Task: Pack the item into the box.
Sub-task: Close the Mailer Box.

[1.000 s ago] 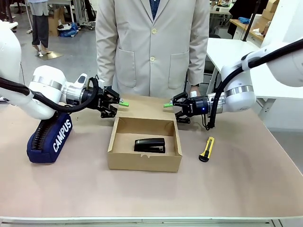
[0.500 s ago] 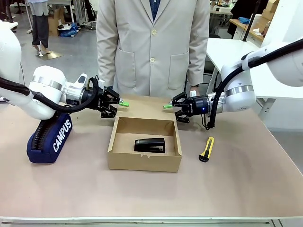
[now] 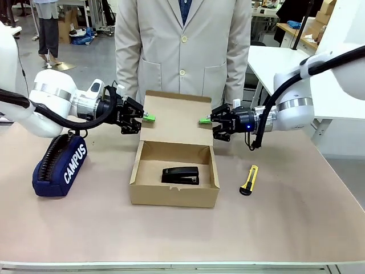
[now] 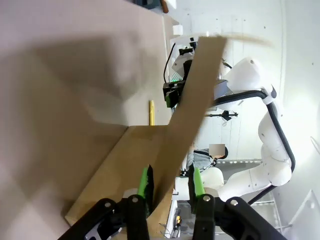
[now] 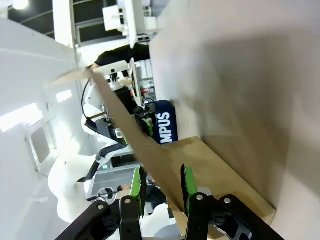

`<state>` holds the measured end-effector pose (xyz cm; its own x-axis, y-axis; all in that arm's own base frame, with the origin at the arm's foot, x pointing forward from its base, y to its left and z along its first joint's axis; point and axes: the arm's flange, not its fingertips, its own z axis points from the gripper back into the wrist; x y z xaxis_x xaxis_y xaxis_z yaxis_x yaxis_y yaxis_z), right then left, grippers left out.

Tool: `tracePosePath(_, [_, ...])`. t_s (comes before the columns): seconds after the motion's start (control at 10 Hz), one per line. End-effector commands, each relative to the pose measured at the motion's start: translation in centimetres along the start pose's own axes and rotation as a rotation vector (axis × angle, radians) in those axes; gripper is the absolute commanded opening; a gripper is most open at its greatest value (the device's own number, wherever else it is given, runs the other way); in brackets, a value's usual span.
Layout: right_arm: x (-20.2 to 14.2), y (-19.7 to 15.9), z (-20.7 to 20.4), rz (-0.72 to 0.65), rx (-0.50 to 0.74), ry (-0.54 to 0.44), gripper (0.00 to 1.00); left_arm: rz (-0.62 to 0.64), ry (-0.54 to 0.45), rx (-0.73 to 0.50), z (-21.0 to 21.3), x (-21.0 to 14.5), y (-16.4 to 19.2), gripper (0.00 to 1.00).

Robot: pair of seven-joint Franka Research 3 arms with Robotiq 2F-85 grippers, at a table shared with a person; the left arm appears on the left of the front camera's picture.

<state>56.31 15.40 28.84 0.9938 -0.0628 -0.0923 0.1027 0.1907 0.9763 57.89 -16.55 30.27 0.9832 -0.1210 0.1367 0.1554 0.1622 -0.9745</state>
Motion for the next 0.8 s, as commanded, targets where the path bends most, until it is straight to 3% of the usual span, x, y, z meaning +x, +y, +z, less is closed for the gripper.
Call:
tracePosePath(0.0, [-2.5, 0.5, 0.6, 0.079, 0.036, -0.033, 0.40, -0.078, -0.040, -0.009, 0.0, -2.3, -1.3, 0.40])
tracePosePath(0.1, [-3.2, 0.9, 0.6, 0.116, 0.054, -0.068, 0.40, -0.085, -0.056, -0.011, 0.0, -2.9, -1.7, 0.40])
tracePosePath(0.2, [-0.9, 0.6, 0.3, 0.036, 0.008, -0.009, 0.40, -0.086, -0.100, 0.006, 0.0, -3.3, -2.0, 0.40])
tracePosePath(0.3, [-0.9, 0.6, 0.3, 0.036, 0.008, -0.009, 0.40, -0.058, -0.018, -0.002, 0.3, -1.3, -1.6, 0.40])
tracePosePath(0.7, [-0.9, 0.6, 0.3, 0.036, 0.008, -0.009, 0.40, -0.058, -0.018, -0.002, 0.3, -1.3, -1.6, 0.40])
